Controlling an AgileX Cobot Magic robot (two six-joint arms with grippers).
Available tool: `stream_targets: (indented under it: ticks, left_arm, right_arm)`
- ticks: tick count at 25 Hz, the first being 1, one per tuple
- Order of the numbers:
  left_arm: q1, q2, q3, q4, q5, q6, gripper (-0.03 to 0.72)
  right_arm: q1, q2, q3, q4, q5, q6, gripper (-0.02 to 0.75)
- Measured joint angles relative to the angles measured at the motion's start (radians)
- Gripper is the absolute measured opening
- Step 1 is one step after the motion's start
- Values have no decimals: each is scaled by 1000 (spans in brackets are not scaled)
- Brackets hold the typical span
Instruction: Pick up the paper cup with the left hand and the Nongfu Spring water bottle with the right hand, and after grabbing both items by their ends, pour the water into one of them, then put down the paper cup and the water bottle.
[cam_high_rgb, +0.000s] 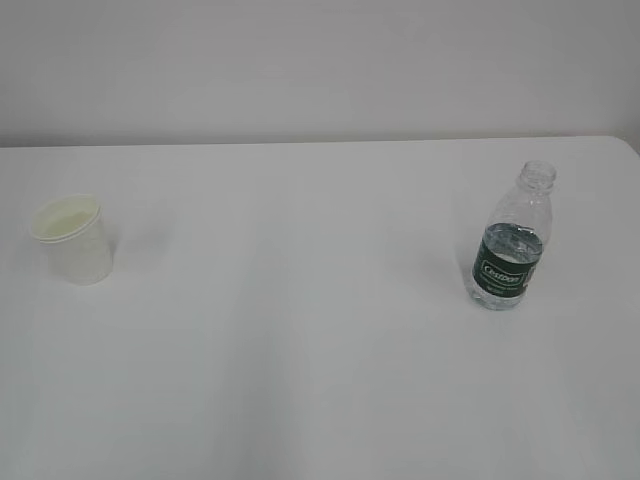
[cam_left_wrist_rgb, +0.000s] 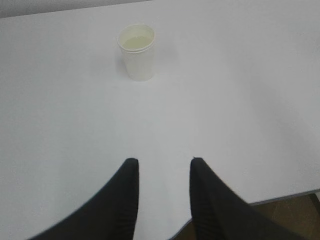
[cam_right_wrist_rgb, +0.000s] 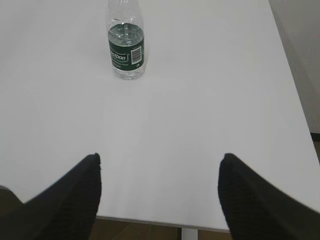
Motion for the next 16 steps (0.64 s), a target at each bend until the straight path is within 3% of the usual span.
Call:
stream_targets:
  ticks: [16]
  left_arm:
    - [0,0,0,0,0,0,241]
  right_arm:
    - [0,0,0,0,0,0,554]
